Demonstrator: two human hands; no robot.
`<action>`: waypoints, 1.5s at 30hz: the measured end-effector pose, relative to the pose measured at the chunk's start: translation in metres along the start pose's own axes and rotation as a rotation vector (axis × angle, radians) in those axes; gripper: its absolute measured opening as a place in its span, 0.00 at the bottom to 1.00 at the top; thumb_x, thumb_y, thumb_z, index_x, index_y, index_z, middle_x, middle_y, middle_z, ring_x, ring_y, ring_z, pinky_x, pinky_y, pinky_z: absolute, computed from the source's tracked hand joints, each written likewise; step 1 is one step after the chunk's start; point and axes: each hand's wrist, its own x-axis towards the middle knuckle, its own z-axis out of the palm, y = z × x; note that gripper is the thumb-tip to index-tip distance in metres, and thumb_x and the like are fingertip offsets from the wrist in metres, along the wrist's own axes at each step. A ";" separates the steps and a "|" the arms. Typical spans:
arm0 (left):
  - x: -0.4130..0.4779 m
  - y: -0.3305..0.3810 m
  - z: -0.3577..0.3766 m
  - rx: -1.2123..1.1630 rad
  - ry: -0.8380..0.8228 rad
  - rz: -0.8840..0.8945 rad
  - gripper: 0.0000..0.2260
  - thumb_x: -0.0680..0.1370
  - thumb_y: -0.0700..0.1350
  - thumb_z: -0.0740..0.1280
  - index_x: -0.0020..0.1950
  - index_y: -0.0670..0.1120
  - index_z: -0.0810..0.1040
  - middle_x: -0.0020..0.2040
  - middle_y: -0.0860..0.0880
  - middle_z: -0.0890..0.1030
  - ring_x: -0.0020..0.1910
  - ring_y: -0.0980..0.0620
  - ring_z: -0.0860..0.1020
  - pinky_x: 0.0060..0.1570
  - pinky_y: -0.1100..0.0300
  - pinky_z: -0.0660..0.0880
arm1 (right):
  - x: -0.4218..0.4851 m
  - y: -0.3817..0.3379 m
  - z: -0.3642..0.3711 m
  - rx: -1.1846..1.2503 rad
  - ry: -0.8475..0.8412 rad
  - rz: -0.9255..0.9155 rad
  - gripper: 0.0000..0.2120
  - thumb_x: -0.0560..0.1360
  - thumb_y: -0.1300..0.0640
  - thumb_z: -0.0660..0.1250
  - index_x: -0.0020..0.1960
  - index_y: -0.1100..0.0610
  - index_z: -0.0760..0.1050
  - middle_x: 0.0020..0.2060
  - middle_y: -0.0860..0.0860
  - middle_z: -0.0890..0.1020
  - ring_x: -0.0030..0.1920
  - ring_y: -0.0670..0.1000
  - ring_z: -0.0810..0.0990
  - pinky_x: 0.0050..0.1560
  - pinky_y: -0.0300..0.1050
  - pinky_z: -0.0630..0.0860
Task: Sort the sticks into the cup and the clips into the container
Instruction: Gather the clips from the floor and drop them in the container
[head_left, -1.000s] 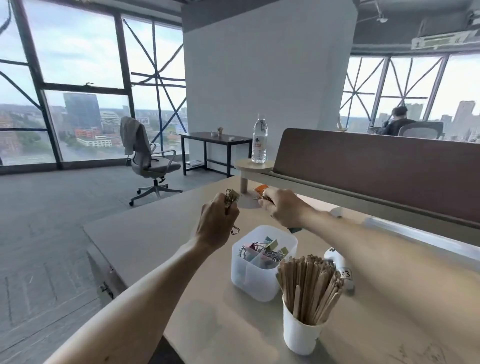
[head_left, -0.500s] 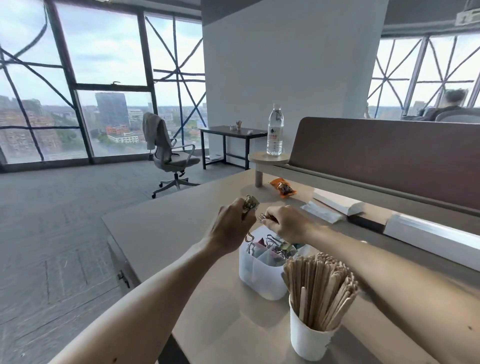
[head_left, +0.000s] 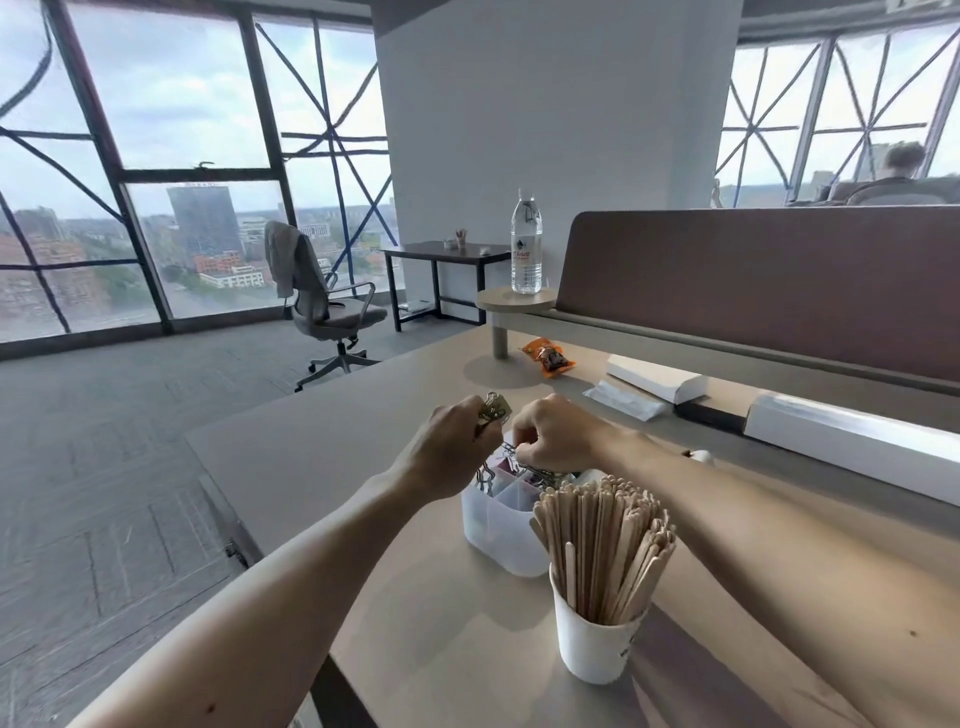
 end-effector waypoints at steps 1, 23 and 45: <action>0.000 0.000 0.001 0.009 -0.022 0.008 0.09 0.78 0.46 0.61 0.42 0.41 0.72 0.34 0.46 0.75 0.31 0.47 0.71 0.31 0.53 0.67 | 0.000 -0.001 -0.003 0.004 -0.018 0.002 0.05 0.70 0.58 0.68 0.36 0.53 0.81 0.35 0.48 0.83 0.36 0.46 0.80 0.38 0.43 0.77; 0.026 0.019 0.014 0.296 -0.284 0.181 0.10 0.79 0.50 0.66 0.47 0.43 0.77 0.36 0.50 0.77 0.31 0.52 0.74 0.29 0.62 0.68 | -0.011 0.015 -0.041 0.240 -0.127 0.136 0.16 0.73 0.72 0.69 0.60 0.62 0.80 0.48 0.54 0.84 0.45 0.51 0.85 0.41 0.44 0.84; 0.023 0.009 -0.007 -0.072 -0.312 0.150 0.14 0.75 0.27 0.65 0.54 0.43 0.81 0.55 0.46 0.82 0.51 0.55 0.82 0.50 0.60 0.81 | -0.022 0.013 -0.046 0.121 -0.148 0.090 0.06 0.77 0.61 0.70 0.53 0.58 0.84 0.39 0.49 0.85 0.36 0.46 0.83 0.34 0.38 0.78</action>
